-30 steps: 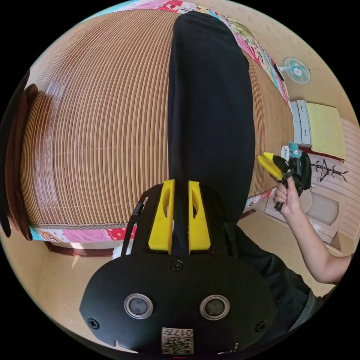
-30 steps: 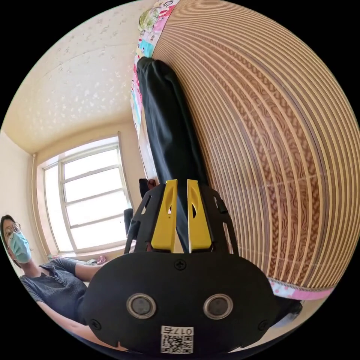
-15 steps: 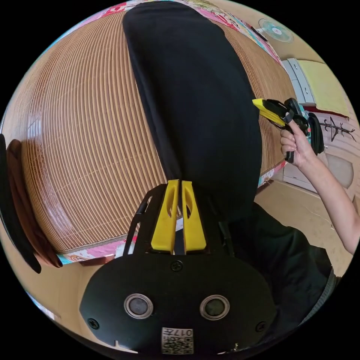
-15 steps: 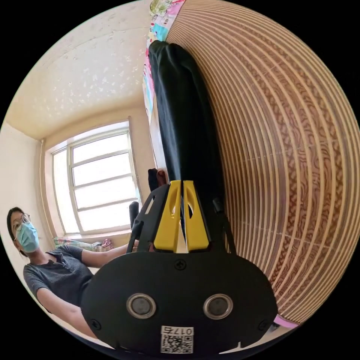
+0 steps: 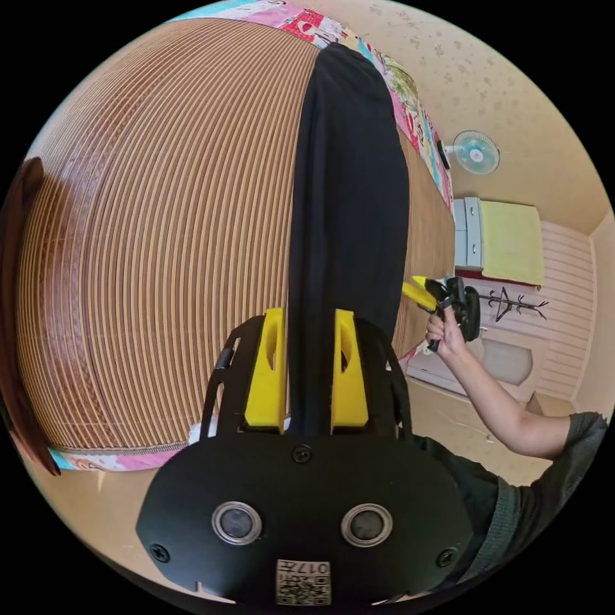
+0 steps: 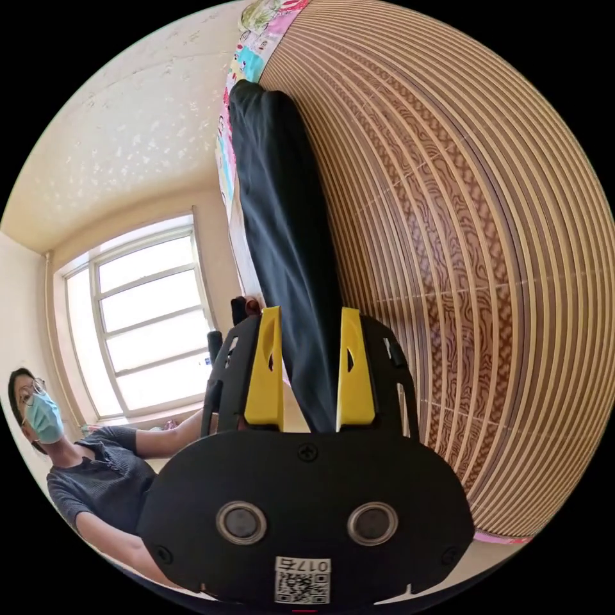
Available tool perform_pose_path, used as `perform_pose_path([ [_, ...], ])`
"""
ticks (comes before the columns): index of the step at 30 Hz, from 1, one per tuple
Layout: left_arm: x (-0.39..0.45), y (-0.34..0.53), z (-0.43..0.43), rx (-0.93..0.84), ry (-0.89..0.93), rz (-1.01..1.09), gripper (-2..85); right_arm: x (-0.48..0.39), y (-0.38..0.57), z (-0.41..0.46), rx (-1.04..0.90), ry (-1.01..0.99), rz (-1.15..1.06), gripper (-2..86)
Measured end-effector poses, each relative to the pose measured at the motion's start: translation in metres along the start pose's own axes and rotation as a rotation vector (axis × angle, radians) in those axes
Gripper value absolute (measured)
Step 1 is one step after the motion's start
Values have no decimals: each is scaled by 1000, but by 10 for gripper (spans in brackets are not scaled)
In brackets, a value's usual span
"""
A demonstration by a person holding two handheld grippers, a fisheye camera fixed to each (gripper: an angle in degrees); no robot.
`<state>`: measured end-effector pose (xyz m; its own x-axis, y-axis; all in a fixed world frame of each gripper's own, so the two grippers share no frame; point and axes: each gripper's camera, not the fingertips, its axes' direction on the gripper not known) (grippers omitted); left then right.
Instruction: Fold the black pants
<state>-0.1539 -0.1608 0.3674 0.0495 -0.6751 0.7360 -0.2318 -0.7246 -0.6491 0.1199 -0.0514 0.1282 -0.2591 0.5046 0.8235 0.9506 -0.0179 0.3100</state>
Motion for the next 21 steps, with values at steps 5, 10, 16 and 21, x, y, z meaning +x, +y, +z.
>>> perform_pose_path([
  [5, -5, -51, -5, 27, 44, -14, 145, 16, -27, 7, -34, -62, 15, 135],
  [10, 6, -79, 2, -41, 43, -24, 81, 19, -40, 33, -104, -101, 40, 89],
  [16, 5, -45, -44, -62, 311, 57, 37, -5, 5, 9, -91, -335, -100, 36],
  [21, 35, 23, -121, 6, 619, 274, 37, -78, 89, -38, -82, -532, -348, 27],
])
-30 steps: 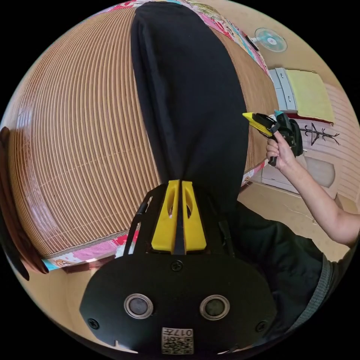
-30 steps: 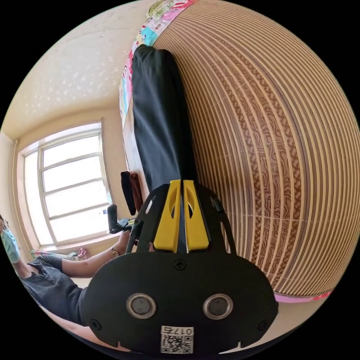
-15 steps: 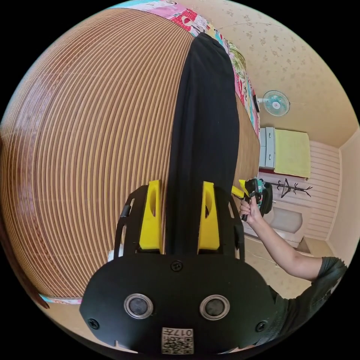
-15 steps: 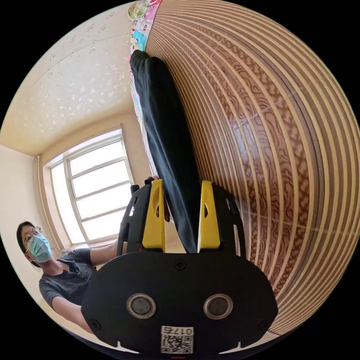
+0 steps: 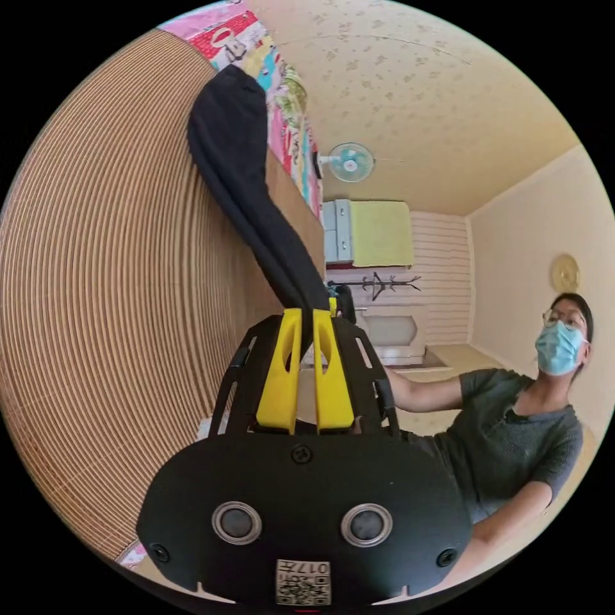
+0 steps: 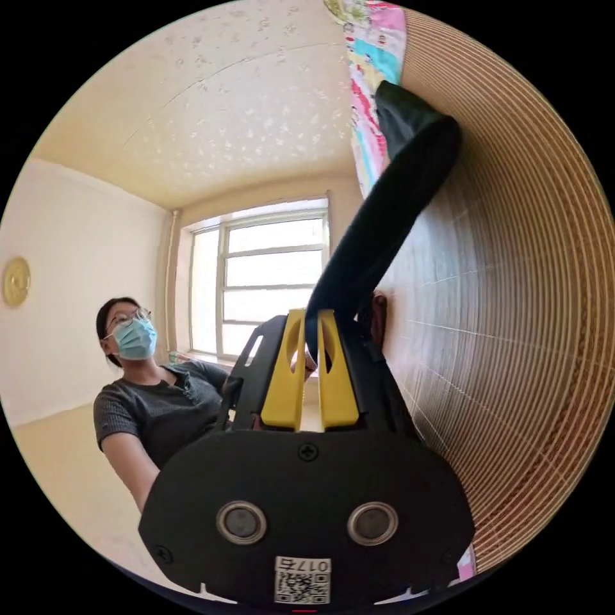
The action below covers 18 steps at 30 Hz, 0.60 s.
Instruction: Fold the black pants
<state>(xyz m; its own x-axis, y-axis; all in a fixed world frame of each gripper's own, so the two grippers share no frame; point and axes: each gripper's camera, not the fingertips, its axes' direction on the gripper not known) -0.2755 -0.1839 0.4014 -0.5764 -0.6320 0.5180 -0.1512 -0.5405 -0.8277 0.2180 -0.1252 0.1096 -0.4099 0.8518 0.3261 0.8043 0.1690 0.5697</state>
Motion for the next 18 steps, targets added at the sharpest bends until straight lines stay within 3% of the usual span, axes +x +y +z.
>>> perform_pose_path([
  [3, 69, 30, -14, 15, 115, 163, 36, -86, 21, 18, -49, 1, -163, 23],
  [12, 301, 87, -46, 27, 176, 653, 37, -346, 69, 85, -238, 16, -642, 15],
  [15, 356, 92, -52, 44, 207, 777, 38, -404, 71, 102, -252, 82, -719, 14],
  [18, 371, 72, -53, 84, 180, 729, 38, -416, 49, 106, -195, 245, -660, 13],
])
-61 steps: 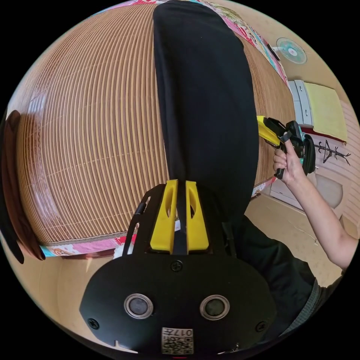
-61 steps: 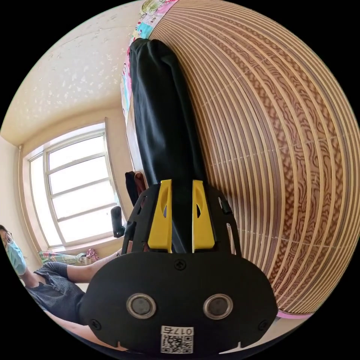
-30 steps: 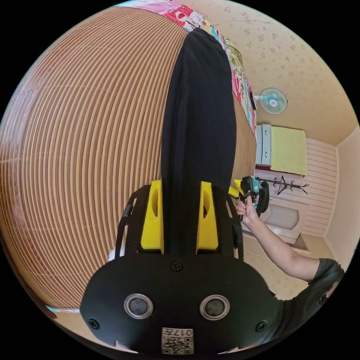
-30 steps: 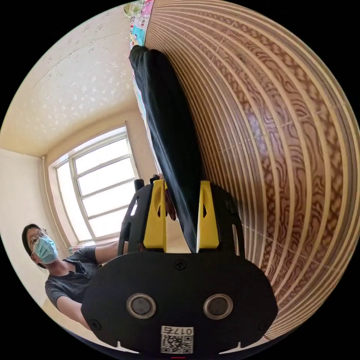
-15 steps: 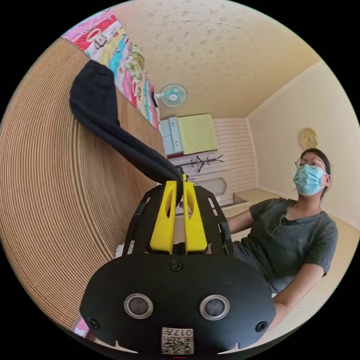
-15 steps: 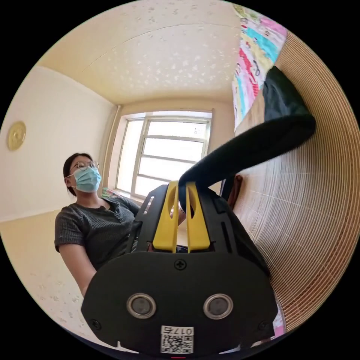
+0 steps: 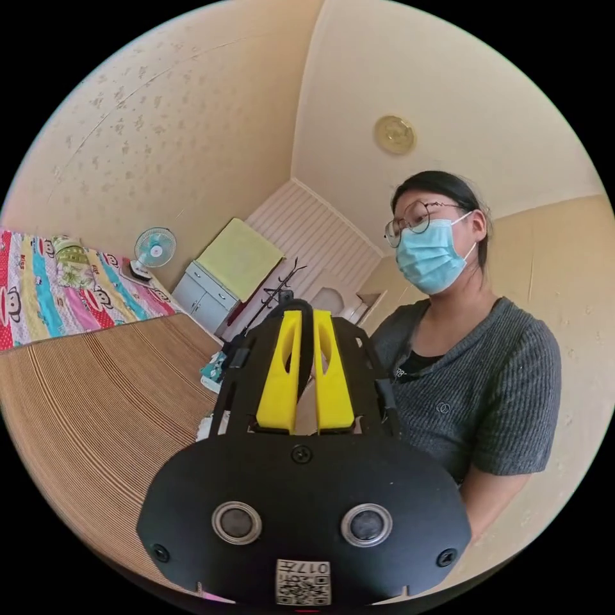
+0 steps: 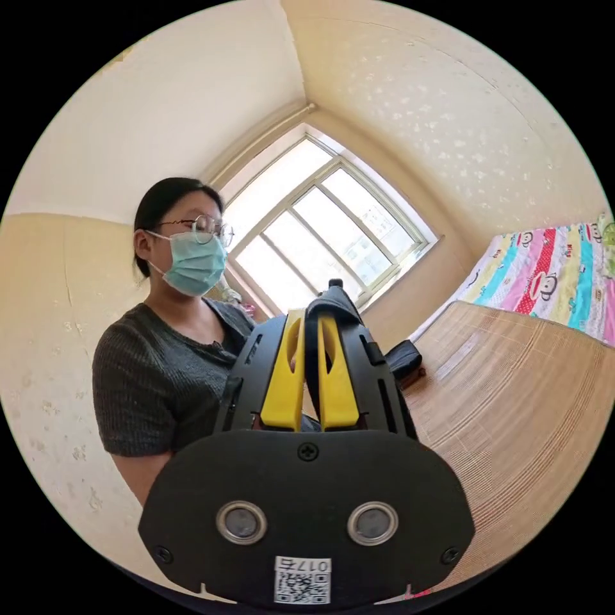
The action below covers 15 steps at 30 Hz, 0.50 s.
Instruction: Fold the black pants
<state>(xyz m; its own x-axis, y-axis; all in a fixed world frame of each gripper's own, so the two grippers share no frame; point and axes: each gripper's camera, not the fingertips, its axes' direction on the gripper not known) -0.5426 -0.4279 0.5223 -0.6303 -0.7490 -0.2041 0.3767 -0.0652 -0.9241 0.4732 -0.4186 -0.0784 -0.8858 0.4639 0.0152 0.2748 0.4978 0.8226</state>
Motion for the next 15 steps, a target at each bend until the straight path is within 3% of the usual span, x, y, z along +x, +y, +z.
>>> perform_pose_path([
  [5, -87, -10, 11, -72, -279, -227, 37, 92, -10, 11, -57, 279, 203, 12],
  [10, -210, 7, 19, -110, -386, -433, 37, 192, -1, 23, -65, 315, 345, 13],
  [15, -264, 65, 39, -291, -501, -506, 39, 227, 72, 64, -282, 369, 408, 18],
])
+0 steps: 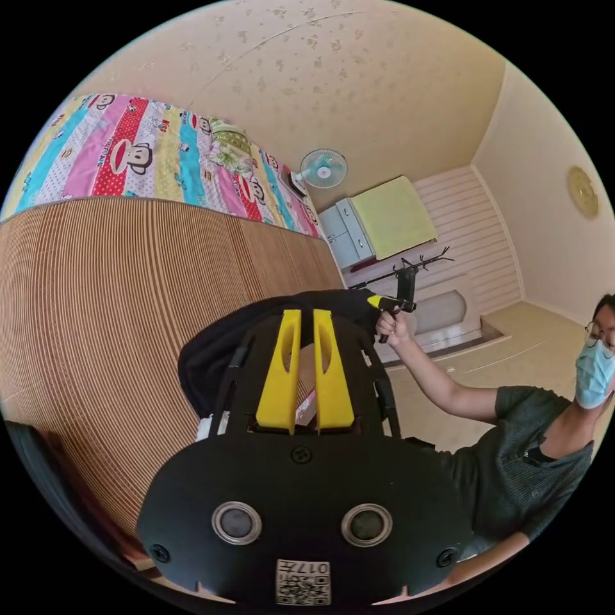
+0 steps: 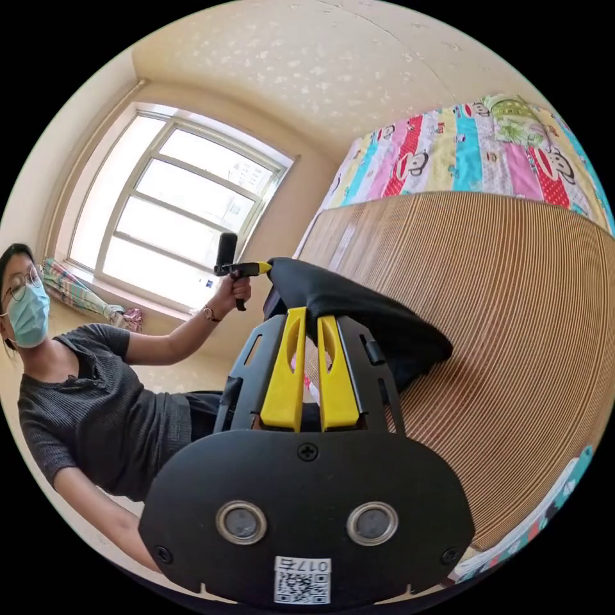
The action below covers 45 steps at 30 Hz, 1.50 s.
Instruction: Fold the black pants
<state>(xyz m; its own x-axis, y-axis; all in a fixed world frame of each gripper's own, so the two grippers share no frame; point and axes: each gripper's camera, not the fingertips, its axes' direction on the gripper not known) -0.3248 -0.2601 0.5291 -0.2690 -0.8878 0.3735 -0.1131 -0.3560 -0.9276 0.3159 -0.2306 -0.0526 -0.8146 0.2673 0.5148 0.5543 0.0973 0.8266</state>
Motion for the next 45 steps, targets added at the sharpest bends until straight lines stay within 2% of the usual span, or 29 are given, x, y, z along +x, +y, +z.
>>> perform_pose_path([
  [5, -49, 98, 69, -162, 64, -109, 40, 43, 112, 77, -121, -89, 246, 35],
  [9, -98, 186, 132, -277, 29, -330, 47, 82, 191, 126, -115, -128, 525, 73],
  [12, -146, 222, 161, -294, 14, -547, 58, 107, 213, 128, -64, -188, 669, 116],
  [15, -179, 219, 147, -150, 18, -648, 78, 115, 200, 98, 46, -147, 701, 123],
  [18, -197, 184, 127, -31, 13, -621, 132, 128, 166, 78, 65, -98, 702, 153],
  [20, -208, 156, 126, -25, 10, -578, 153, 138, 142, 81, 35, -105, 684, 174],
  [26, -255, 88, 180, -198, -4, -488, 177, 172, 79, 130, -72, -182, 672, 210],
  [32, -283, 76, 212, -285, -23, -446, 165, 172, 64, 146, -67, -224, 667, 189],
  [35, -299, 80, 212, -276, -1, -469, 156, 172, 73, 154, -17, -377, 693, 177],
  [38, -310, 89, 209, -251, 2, -481, 136, 153, 79, 159, 21, -348, 721, 151],
  [41, -319, 100, 202, -248, 20, -499, 104, 134, 93, 157, 63, -412, 736, 118],
  [45, -308, 116, 197, -325, 55, -478, 72, 98, 113, 146, 82, -478, 703, 96],
])
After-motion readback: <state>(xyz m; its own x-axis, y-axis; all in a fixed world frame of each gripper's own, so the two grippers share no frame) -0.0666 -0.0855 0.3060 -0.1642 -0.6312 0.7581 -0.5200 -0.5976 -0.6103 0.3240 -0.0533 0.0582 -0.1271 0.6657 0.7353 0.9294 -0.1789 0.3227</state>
